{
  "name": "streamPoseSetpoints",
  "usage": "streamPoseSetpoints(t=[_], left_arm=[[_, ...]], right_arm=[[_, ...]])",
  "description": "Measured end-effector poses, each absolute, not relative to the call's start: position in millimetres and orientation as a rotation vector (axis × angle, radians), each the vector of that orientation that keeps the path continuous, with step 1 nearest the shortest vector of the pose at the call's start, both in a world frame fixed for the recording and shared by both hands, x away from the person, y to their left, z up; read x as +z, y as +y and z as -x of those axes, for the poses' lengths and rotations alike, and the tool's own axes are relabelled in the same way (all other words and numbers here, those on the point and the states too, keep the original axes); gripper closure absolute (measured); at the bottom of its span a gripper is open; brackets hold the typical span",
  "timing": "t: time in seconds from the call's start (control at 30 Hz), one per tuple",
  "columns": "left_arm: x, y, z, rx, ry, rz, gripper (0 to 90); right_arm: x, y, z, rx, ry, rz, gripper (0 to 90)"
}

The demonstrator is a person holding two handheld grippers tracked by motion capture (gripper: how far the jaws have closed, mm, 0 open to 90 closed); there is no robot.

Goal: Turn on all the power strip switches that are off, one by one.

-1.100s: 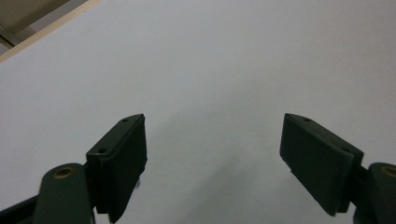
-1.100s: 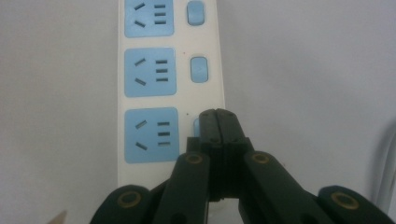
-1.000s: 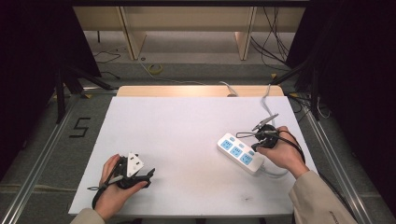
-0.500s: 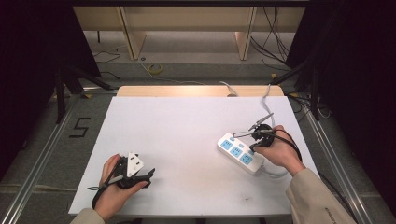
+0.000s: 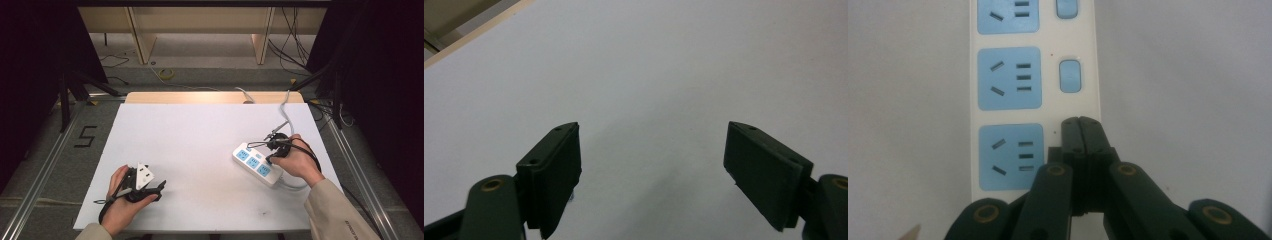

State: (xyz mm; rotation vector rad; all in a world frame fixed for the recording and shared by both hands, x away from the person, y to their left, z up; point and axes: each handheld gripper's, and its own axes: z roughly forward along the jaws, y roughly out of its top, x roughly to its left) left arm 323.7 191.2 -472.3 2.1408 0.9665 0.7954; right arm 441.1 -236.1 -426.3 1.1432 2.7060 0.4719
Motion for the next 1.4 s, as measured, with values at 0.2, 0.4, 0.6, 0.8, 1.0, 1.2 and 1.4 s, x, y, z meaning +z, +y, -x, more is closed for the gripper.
streamPoseSetpoints(t=[0.2,0.4,0.6,0.8,1.0,1.2,1.4], left_arm=[[-471.9,191.0,-323.5,0.798,0.964,-2.139,22.9],[-471.9,190.9,-323.4,0.798,0.963,-2.139,22.9],[-472.0,190.7,-323.2,0.798,0.962,-2.135,22.9],[-472.1,189.9,-322.9,0.797,0.964,-2.135,22.9],[-471.7,189.9,-322.8,0.802,0.959,-2.133,22.9],[-471.3,190.0,-322.3,0.801,0.956,-2.140,22.8],[-472.3,190.1,-323.4,0.798,0.959,-2.145,22.9]], right_arm=[[-426.1,-235.3,-442.5,0.456,2.715,-1.144,90.0],[-427.5,-235.5,-443.2,0.450,2.720,-1.149,90.0],[-428.4,-234.8,-443.6,0.440,2.726,-1.161,90.0],[-429.0,-234.4,-443.5,0.436,2.725,-1.166,90.0],[-429.9,-234.6,-444.0,0.437,2.724,-1.177,90.0],[-430.5,-236.5,-442.7,0.416,2.742,-1.192,90.0],[-425.8,-237.9,-440.3,0.470,2.693,-1.166,90.0]])
